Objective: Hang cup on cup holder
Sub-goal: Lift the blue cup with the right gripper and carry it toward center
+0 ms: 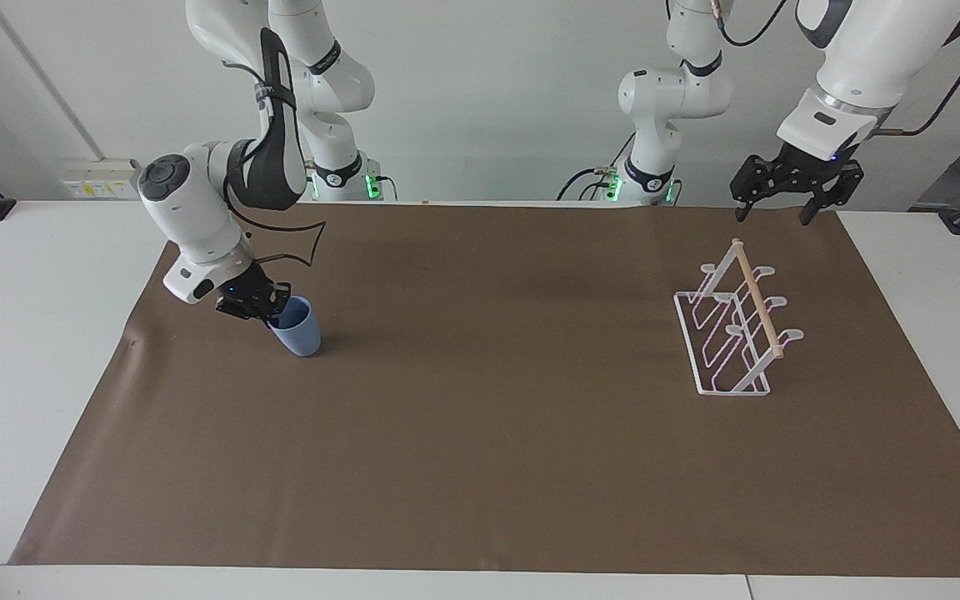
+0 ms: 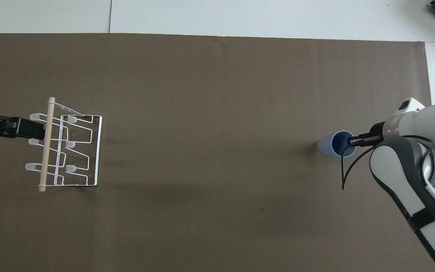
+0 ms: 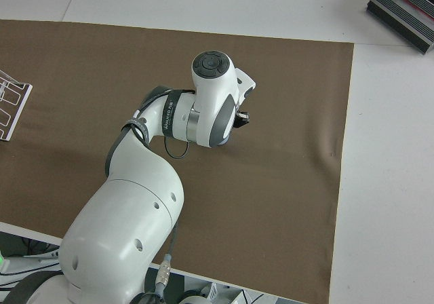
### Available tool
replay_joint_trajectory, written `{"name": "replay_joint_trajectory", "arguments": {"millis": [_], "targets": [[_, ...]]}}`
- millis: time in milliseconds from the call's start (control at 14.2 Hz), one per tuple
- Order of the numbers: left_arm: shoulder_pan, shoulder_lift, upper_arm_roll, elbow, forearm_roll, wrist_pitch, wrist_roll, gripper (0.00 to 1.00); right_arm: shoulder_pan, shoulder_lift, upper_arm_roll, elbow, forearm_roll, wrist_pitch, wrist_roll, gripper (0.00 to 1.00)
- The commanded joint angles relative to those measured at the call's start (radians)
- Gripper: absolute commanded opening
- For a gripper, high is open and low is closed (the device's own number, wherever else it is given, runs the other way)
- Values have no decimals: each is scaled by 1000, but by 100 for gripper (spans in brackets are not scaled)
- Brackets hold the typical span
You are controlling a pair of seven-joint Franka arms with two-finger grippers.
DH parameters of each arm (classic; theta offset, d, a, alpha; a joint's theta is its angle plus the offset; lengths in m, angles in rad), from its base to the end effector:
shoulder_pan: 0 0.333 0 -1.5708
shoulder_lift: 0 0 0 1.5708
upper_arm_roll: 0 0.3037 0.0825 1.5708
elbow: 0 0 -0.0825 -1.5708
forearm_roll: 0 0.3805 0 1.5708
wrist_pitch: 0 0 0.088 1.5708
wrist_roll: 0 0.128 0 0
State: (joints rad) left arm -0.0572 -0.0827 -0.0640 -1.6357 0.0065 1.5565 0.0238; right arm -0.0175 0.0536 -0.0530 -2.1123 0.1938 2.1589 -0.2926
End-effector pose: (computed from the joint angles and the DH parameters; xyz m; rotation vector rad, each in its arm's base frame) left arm 0.5207 -0.0639 0.6040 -3.1218 0.2262 -0.0061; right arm 0.5471 -0.0274 0.3591 -2.9800 -0.1698 -0.0327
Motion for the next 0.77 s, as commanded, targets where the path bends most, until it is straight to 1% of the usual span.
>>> {"name": "replay_joint_trajectory", "arguments": {"millis": [0,70,211,352,562,703], "targets": [[8,-32,-5,-39,12,20,15,100,2,3,2,132,90,-132,-11,0],[8,-32,-5,-38,12,20,15,100,2,9,2,168,110,-163,13,0],[8,-31,-5,-33,12,25,15,100,1,11,2,216,221,-224,7,0],[13,-31,-2,-33,12,25,15,100,7,6,2,226,346,-252,3,0],[16,-31,10,-27,12,16,16,100,10,-3,4,224,602,-319,3,0],[16,-32,19,-29,12,17,19,100,11,-9,4,222,712,-370,4,0]]}}
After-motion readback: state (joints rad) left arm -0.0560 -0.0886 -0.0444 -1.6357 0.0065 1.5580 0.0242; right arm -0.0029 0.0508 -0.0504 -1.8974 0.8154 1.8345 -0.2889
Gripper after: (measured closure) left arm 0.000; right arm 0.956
